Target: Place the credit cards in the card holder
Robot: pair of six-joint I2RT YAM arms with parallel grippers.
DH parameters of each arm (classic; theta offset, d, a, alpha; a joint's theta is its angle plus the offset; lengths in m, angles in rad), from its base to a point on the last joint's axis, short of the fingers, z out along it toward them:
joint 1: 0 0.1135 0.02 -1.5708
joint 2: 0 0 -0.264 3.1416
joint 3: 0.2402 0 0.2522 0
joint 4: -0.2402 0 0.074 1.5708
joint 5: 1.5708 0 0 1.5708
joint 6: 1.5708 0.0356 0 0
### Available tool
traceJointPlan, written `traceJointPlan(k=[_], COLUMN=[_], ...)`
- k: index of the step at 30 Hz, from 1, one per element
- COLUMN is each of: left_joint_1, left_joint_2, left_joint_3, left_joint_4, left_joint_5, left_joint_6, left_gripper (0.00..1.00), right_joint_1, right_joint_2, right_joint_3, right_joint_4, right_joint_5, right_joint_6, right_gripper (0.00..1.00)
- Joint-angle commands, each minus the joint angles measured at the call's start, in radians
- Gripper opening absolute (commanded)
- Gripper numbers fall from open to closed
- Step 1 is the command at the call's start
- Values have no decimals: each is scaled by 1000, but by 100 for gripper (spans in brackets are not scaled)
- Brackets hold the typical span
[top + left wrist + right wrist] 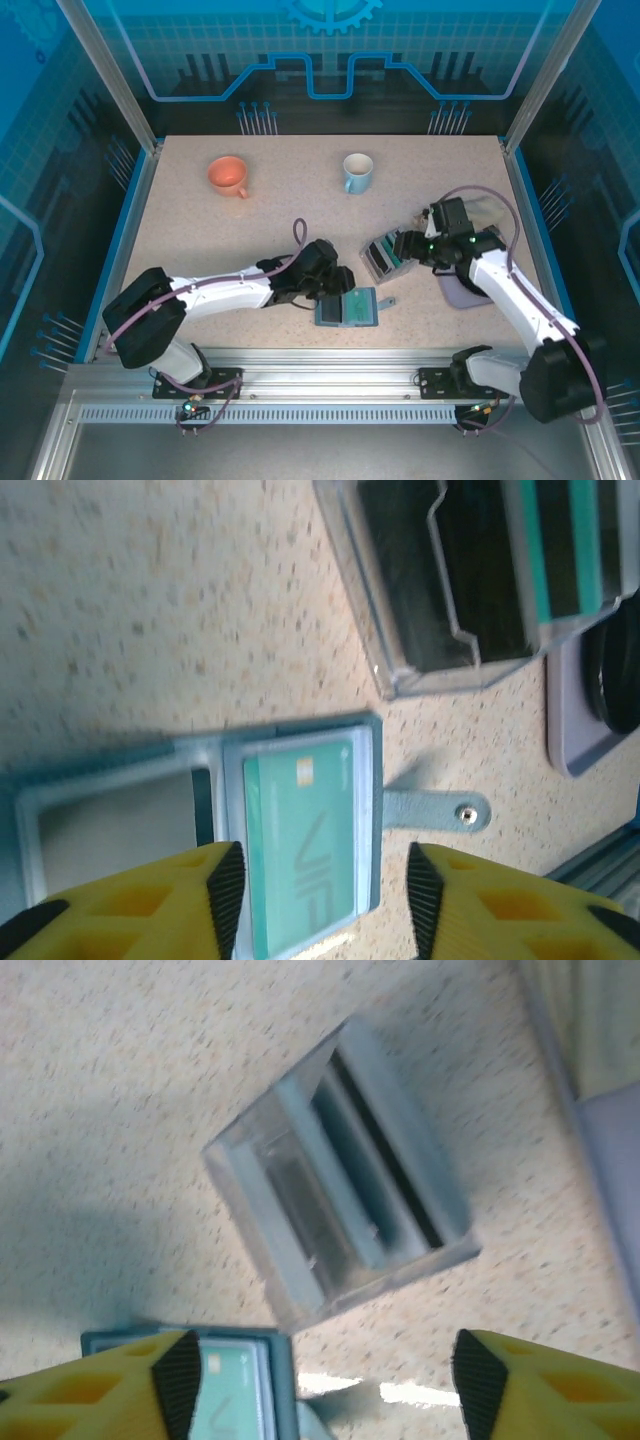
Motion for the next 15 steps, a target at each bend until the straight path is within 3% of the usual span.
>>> traceJointPlan(k=[1, 9, 15], left_joint_1=[48, 117, 140], left_joint_2=[26, 142, 220], left_joint_3=[62, 186, 235], left_joint_4=[-65, -76, -62], left_joint_5=[38, 141, 199], left_joint_6=[48, 68, 59], left_gripper=[53, 60, 61], right_joint_1=[-66, -102, -91], right_joint_2=[124, 402, 410], right_joint_3=[90, 219, 172], right_joint_4=[-35, -20, 36], right_joint_5=[-60, -185, -333], right_joint_6=[-102, -114, -90], right_gripper=[76, 77, 75])
